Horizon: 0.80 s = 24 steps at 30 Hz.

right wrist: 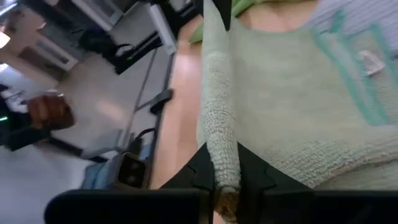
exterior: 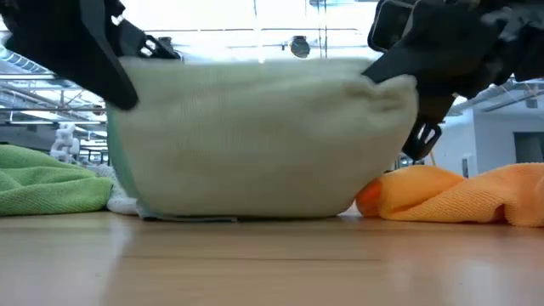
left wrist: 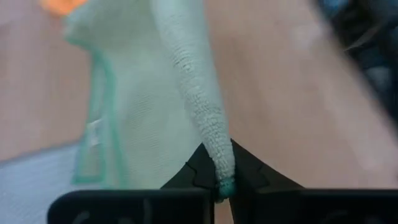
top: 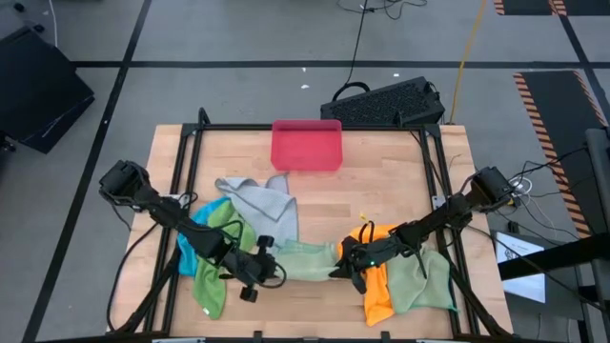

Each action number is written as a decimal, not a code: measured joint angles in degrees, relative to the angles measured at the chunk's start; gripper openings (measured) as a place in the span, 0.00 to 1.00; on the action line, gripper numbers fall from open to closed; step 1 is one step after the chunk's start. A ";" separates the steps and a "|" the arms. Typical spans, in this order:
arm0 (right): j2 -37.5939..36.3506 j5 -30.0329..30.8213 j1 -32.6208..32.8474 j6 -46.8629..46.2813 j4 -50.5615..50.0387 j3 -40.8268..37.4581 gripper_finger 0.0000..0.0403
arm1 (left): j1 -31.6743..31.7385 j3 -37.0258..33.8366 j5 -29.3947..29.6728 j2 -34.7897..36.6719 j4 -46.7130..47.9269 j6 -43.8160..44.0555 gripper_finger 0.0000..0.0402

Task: Fold microfiber towels
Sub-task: Fold the top light green towel

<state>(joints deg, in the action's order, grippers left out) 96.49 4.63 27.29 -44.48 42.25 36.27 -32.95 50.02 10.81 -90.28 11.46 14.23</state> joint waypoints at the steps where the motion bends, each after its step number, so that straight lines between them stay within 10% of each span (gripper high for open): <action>1: 0.00 0.83 -0.55 0.27 -0.42 -0.02 0.06 | 0.42 0.00 1.56 0.00 1.66 0.40 0.03; 8: 0.00 4.66 -5.62 2.51 -5.02 -0.10 0.06 | 5.84 -0.19 6.48 0.00 9.34 1.17 0.07; 19: 0.00 -11.80 -5.75 3.26 0.22 -0.10 0.06 | 4.18 -0.04 -11.08 0.00 1.24 -5.04 0.03; 24: 0.00 -9.01 -2.58 3.57 5.80 -0.10 0.06 | 1.19 -0.08 -6.95 1.43 0.52 -3.80 0.07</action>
<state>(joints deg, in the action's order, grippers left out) 96.49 -4.38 24.72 -40.91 48.05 36.16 -31.76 49.94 3.86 -88.85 11.98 10.43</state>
